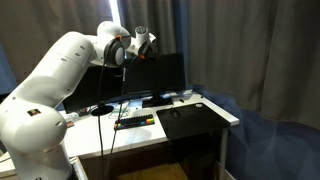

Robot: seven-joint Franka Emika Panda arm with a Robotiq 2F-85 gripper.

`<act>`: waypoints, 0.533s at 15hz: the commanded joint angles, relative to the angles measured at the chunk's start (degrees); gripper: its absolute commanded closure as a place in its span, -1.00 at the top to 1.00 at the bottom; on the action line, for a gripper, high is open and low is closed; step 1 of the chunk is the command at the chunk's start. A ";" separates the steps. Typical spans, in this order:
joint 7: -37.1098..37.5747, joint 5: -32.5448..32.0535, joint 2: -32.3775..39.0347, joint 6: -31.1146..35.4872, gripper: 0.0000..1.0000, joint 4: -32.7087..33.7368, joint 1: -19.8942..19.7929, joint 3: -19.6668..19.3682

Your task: Push the desktop monitor down in order to slightly adjust its height down

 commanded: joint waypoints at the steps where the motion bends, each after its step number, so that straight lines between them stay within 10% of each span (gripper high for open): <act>1: 0.64 -0.63 0.92 -1.86 -1.00 0.39 0.40 -1.07; 8: -1.70 0.29 0.44 0.18 -1.00 2.80 0.27 1.67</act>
